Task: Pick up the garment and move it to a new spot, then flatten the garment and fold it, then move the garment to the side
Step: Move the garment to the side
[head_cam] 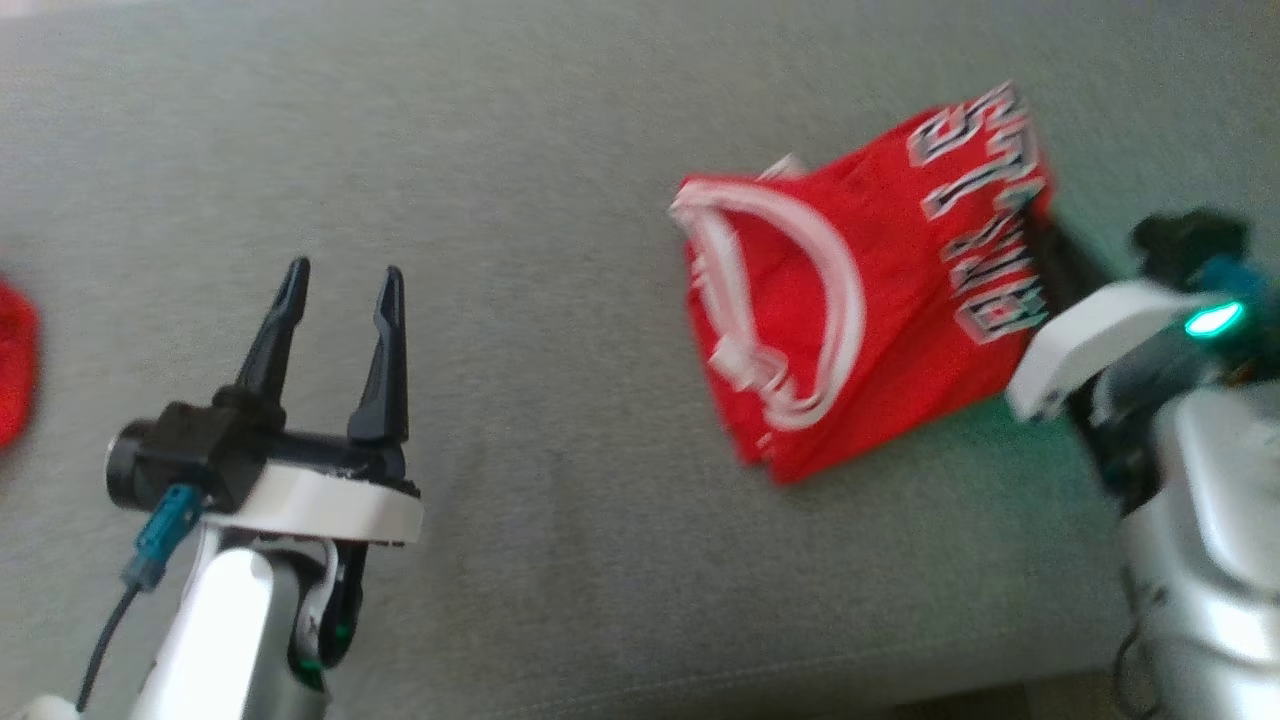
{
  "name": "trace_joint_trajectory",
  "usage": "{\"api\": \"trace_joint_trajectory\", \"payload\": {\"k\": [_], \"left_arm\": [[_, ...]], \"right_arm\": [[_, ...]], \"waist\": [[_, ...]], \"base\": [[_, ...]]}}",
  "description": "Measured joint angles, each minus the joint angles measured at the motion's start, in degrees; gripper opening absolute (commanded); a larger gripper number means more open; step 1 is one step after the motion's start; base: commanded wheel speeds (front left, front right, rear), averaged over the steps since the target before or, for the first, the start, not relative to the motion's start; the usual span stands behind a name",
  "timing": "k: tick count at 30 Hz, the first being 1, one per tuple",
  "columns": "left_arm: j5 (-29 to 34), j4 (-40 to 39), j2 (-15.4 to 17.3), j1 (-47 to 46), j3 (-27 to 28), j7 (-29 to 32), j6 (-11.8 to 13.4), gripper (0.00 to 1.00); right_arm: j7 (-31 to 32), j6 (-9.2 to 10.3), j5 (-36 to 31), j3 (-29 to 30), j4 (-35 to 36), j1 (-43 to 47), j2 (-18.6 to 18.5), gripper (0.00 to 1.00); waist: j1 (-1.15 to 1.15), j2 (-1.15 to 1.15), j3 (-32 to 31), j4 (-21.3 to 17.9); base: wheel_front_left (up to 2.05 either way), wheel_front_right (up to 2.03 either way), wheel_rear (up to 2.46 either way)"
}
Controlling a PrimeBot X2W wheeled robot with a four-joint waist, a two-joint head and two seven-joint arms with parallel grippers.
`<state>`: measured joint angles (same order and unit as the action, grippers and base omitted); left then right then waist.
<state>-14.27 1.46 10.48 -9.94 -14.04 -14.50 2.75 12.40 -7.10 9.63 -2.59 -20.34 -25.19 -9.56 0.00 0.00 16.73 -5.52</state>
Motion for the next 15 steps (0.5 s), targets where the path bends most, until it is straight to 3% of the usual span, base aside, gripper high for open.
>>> {"api": "trace_joint_trajectory", "payload": {"k": [9,15], "left_arm": [[1.09,-0.49,2.41,-3.33,0.21,-0.2,-1.32,1.0],[2.04,-1.46,3.97,-7.34,0.0,0.36,-2.54,1.0]], "right_arm": [[2.6,0.0,0.14,4.02,5.52,-5.69,-3.57,0.0],[4.54,0.0,0.52,8.32,8.38,-6.89,-3.82,0.0]], "waist": [[0.0,0.0,6.64,-6.4],[0.0,0.0,11.35,-10.59]], "base": [[0.0,0.0,0.0],[0.0,0.0,0.0]]}}
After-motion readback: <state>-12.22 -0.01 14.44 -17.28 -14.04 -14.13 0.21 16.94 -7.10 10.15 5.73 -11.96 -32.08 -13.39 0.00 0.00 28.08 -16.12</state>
